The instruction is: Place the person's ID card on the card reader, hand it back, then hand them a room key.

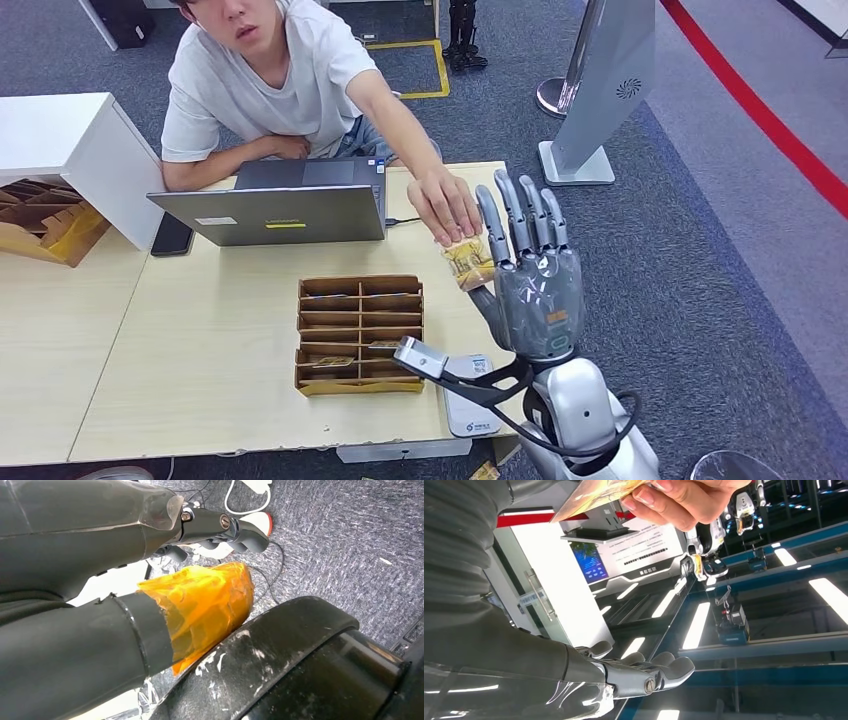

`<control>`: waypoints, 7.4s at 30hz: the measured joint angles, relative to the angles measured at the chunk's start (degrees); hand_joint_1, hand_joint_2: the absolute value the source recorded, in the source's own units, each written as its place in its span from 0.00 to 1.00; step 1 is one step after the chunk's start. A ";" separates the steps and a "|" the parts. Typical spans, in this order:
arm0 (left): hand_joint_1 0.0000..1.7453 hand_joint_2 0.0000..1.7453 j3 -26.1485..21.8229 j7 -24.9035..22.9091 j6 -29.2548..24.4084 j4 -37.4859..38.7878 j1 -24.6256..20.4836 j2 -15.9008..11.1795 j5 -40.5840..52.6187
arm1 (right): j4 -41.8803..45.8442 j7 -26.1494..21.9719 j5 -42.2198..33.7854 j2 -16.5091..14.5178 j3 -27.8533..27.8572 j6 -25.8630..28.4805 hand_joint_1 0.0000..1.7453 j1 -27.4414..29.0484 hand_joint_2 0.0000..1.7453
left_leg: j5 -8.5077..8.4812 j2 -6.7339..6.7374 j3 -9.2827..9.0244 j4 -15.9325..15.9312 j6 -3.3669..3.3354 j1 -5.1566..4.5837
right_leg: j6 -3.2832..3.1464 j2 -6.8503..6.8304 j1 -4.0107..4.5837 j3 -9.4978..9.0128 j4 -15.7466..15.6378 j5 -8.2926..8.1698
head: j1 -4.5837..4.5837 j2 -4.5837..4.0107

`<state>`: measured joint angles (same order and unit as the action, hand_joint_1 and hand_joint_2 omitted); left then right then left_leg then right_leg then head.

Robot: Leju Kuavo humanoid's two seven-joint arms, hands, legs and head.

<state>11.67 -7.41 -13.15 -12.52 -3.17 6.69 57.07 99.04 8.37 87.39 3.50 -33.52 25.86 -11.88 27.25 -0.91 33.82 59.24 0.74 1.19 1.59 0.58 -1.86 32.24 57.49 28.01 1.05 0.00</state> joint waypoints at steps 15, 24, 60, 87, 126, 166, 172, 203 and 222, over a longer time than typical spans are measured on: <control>0.00 0.00 -0.01 0.00 0.08 0.00 -0.02 0.00 0.53 | -0.46 -0.07 -1.27 0.04 -0.46 0.05 1.00 -0.04 1.00 | 0.00 0.00 0.00 0.00 0.00 0.00 | 0.00 0.00 0.00 0.00 0.00 0.00 | 0.00 0.00; 0.00 0.00 -0.03 -0.09 0.05 0.00 -0.01 0.00 0.74 | -0.45 -0.27 -1.74 0.04 -0.46 0.40 1.00 -0.02 1.00 | 0.00 0.00 0.00 0.00 0.00 0.00 | 0.00 0.00 0.00 0.00 0.00 0.00 | 0.00 0.00; 0.00 0.00 -1.64 -0.17 1.24 0.00 -0.19 -0.02 1.69 | 5.00 -10.41 -57.33 -1.06 0.61 -21.64 1.00 7.17 1.00 | 0.00 -0.01 -0.01 0.00 0.00 0.00 | 0.00 0.00 0.00 0.00 0.00 0.00 | 0.00 0.00; 0.00 0.00 -2.87 -0.15 1.30 0.00 -0.22 -0.02 2.36 | -0.89 -9.08 -67.44 -1.48 1.18 -26.68 1.00 10.06 1.00 | 0.00 0.00 -0.01 0.00 0.00 0.00 | 0.00 0.00 0.00 0.00 0.00 0.00 | 0.00 0.00; 0.00 0.00 -2.89 -0.24 1.13 0.00 -0.14 -0.08 3.10 | -12.81 -4.33 -71.62 -2.45 8.74 -24.76 1.00 11.31 1.00 | 0.00 0.00 -0.01 0.00 0.00 0.00 | 0.00 0.00 0.00 0.00 0.00 0.00 | 0.00 0.00; 0.00 0.00 -2.89 -0.15 1.15 0.00 -0.13 -0.09 3.62 | -19.36 -1.74 -68.20 -2.76 9.88 -26.15 1.00 11.23 1.00 | 0.00 0.00 -0.01 0.00 0.00 0.00 | 0.00 0.00 0.00 0.00 0.00 0.00 | 0.00 0.00; 0.00 0.00 -2.89 -0.16 1.14 0.00 -0.13 -0.09 3.61 | -20.27 -0.86 -66.76 -2.95 10.24 -25.15 1.00 11.03 1.00 | 0.00 0.00 -0.01 0.00 0.00 0.00 | 0.00 0.00 0.00 0.00 0.00 0.00 | -0.01 0.00; 0.00 0.00 -2.89 -0.46 0.75 0.00 -0.05 -0.07 3.21 | -21.84 2.85 -62.09 -3.96 12.41 -23.00 1.00 10.47 1.00 | -0.01 0.00 -0.05 0.00 0.01 0.00 | 0.00 0.00 0.00 -0.04 0.00 0.00 | 0.00 0.00; 0.00 0.00 -3.02 -0.79 0.40 0.00 0.03 -0.04 2.93 | -21.64 4.23 -59.54 -4.36 12.98 -22.40 1.00 10.46 1.00 | -0.01 0.00 -0.05 0.00 0.01 0.00 | 0.00 0.00 0.00 -0.04 0.00 0.00 | 0.00 0.00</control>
<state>8.65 -8.20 -12.75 -12.52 -3.13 6.64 60.00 77.40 12.60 27.85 -0.85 -20.55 3.45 -1.42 27.25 -0.91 33.77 59.24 0.75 1.19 1.59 0.58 -1.86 32.20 57.49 28.01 1.05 0.00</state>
